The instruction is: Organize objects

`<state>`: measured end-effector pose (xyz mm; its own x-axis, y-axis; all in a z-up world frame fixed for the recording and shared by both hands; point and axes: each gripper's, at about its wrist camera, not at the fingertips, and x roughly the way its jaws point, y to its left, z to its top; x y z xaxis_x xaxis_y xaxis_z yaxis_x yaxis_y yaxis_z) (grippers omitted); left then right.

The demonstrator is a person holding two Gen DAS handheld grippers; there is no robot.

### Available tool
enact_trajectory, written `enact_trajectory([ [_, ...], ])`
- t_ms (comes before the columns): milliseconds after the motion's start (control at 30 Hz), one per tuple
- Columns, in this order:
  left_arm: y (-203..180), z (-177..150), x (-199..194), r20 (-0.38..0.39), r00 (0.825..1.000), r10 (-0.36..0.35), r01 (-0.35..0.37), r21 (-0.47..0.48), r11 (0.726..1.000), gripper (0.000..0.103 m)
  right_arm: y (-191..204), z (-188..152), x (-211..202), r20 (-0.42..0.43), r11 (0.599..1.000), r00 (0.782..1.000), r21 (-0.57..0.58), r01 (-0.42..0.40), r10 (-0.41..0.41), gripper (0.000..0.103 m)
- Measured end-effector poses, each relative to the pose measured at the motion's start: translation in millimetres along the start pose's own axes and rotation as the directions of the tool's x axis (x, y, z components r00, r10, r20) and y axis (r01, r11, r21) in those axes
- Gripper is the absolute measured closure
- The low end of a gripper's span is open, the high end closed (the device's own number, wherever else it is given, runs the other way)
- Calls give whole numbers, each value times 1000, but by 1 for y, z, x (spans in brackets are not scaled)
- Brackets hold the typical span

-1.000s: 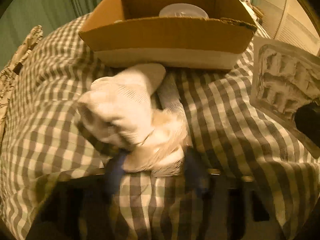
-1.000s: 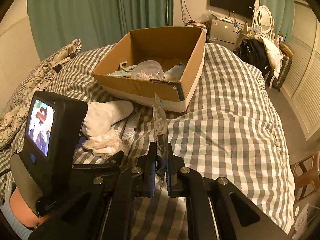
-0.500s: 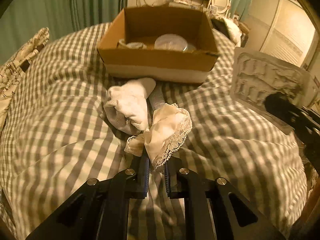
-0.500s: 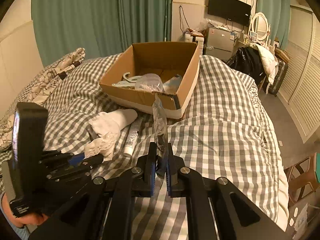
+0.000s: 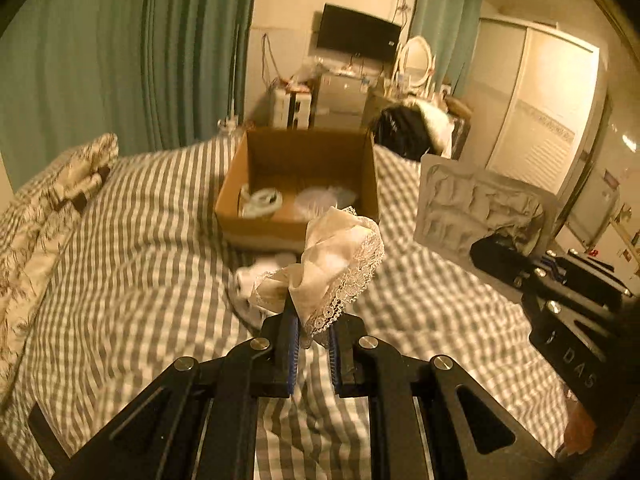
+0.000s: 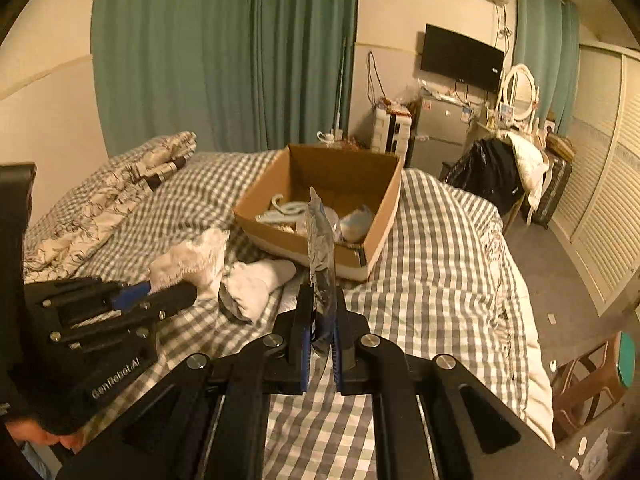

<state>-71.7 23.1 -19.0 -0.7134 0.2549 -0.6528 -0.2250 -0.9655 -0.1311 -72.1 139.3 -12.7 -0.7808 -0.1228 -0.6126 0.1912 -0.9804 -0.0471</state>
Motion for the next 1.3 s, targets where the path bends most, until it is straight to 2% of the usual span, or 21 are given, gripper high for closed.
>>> enact_trajectory([
  [333, 4, 71, -13, 130, 991, 16, -22, 47, 999, 91, -5, 55, -15, 114, 999, 994, -32, -3, 6, 96],
  [700, 14, 144, 32, 187, 980, 69, -84, 74, 994, 91, -25, 126, 30, 161, 1000, 987, -26, -10, 14, 96],
  [933, 19, 170, 85, 167, 982, 88, -103, 82, 991, 91, -37, 149, 79, 140, 999, 990, -28, -24, 28, 96],
  [1300, 39, 167, 171, 70, 992, 106, -110, 67, 992, 91, -48, 162, 167, 77, 999, 996, -24, -41, 42, 96],
])
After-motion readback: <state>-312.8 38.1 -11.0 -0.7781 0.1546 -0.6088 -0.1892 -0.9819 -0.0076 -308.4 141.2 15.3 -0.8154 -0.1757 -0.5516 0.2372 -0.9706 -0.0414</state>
